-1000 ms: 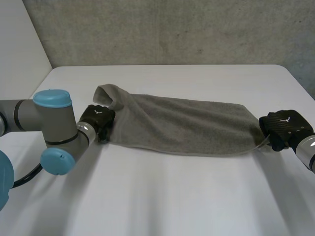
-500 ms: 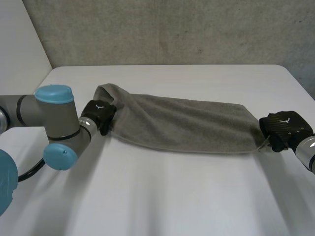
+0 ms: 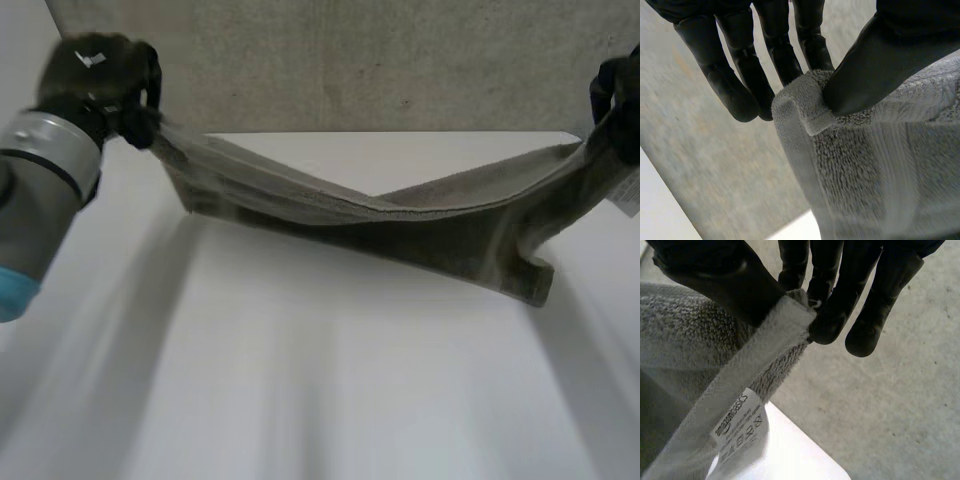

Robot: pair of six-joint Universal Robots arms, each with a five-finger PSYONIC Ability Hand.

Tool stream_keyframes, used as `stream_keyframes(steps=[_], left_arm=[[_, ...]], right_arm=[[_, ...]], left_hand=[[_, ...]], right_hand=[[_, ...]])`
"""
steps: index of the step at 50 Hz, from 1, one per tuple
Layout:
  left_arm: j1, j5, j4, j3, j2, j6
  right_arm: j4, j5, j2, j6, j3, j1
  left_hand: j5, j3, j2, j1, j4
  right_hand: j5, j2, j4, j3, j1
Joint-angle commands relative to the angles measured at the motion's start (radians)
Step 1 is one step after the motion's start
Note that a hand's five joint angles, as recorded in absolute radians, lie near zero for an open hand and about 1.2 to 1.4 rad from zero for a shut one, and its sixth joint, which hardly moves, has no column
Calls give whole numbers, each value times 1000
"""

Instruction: Fold the towel.

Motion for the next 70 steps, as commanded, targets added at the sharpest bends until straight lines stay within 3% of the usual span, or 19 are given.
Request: stream_keyframes(steps=[1, 9, 11, 17, 20, 23, 26, 27, 28, 30, 31, 33, 37, 42, 49, 64, 70], left_arm=[[-4, 4, -12, -8, 136, 7], [3, -1, -100, 13, -37, 92], [-2, -7, -129, 35, -151, 140], [-10, -42, -166, 150, -363, 167], [-7, -44, -172, 199, -405, 165], [-11, -45, -189, 328, -468, 164], [-13, -51, -202, 486, -494, 145], [-17, -53, -199, 556, -491, 122], [-17, -53, -199, 556, -491, 122], [-27, -74, -135, 676, -471, 11], [-27, -74, -135, 676, -471, 10], [-22, -99, -66, 742, -409, -132], [-16, -99, -43, 759, -348, -232], [-19, -97, -55, 679, -345, -235], [-14, -93, 29, 353, -344, -171], [-16, -36, 247, -168, -309, 67], [1, -18, 256, -309, -172, 128]], right_arm=[[253, -37, 42, -58, -252, -5], [459, 3, 292, -242, -402, 44], [522, 62, 412, -349, -422, 107], [530, 197, 593, -483, -469, 187], [510, 217, 637, -480, -512, 205], [436, 248, 689, -477, -620, 245], [286, 268, 700, -474, -738, 270], [167, 271, 694, -463, -776, 277], [166, 271, 694, -463, -776, 277], [-130, 280, 649, -441, -764, 293], [-132, 280, 649, -441, -764, 293], [-384, 288, 542, -420, -676, 294], [-469, 286, 480, -415, -606, 308], [-372, 288, 482, -415, -568, 311], [-120, 271, 532, -418, -448, 313], [-73, 273, 526, -414, -111, 300], [-73, 270, 362, -408, 1, 296]], left_hand=[[-246, -146, -76, -30, -121], [-246, -146, -76, -30, -121], [-246, -146, -76, -30, -121], [-246, -146, -76, -30, -121], [-246, -146, -76, -30, -121], [-246, -146, -76, -30, -121], [-246, -146, -76, -30, -121], [-246, -146, -76, -30, -121], [-246, -146, -76, -30, -121], [-246, -146, -76, -30, -121], [-246, -146, -76, -30, -121], [-246, -146, -76, -30, -121], [-246, -146, -76, -30, -121], [-246, -146, -76, -30, -121], [-246, -146, -76, -30, -121], [-246, -146, -76, -30, -121], [-246, -146, -76, -30, -121]], right_hand=[[50, 117, 48, 55, 57], [50, 117, 48, 55, 57], [50, 117, 48, 55, 57], [50, 117, 48, 55, 57], [50, 117, 48, 55, 57], [50, 117, 48, 55, 57], [50, 117, 48, 55, 57], [50, 117, 48, 55, 57], [50, 117, 48, 55, 57], [50, 117, 48, 55, 57], [50, 117, 48, 55, 57], [50, 117, 48, 55, 57], [50, 117, 48, 55, 57], [50, 117, 48, 55, 57], [50, 117, 48, 55, 57], [50, 117, 48, 55, 57], [50, 117, 48, 55, 57]])
